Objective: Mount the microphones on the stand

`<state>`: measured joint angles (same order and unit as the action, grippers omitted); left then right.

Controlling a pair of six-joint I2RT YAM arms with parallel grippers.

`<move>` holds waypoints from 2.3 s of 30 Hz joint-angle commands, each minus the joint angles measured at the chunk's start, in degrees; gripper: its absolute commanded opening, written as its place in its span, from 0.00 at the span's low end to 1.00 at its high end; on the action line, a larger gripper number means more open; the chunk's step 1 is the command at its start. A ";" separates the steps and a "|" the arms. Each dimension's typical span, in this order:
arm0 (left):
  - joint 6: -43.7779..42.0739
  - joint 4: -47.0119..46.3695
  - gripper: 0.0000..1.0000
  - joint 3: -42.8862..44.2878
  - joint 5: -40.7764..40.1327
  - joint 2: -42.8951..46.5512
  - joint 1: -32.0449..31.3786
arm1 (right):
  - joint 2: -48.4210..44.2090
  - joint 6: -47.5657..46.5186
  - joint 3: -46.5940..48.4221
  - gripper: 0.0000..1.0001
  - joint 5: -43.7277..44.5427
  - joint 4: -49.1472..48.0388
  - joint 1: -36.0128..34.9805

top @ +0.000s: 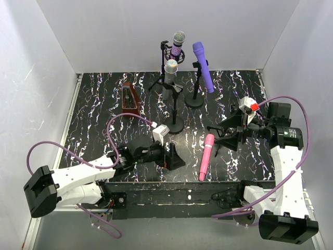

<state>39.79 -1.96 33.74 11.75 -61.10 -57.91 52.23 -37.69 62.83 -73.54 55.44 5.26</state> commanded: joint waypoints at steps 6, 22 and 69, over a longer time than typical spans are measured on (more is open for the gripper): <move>-2.08 -2.26 0.98 3.70 -3.22 -3.76 -3.96 | -0.20 0.16 -0.34 0.90 -1.61 -1.21 0.37; -3.49 -3.84 0.98 7.48 -4.80 -11.67 -9.23 | -0.37 0.51 -0.43 0.90 -1.52 -1.30 0.55; -3.76 12.48 0.98 24.96 -25.44 -34.25 -19.78 | -0.81 0.60 -0.51 0.91 -1.52 -1.39 0.90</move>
<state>36.14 3.73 54.11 -5.76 -94.78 -76.73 52.07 -37.45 62.41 -73.69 55.09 5.98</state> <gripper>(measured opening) 0.981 0.905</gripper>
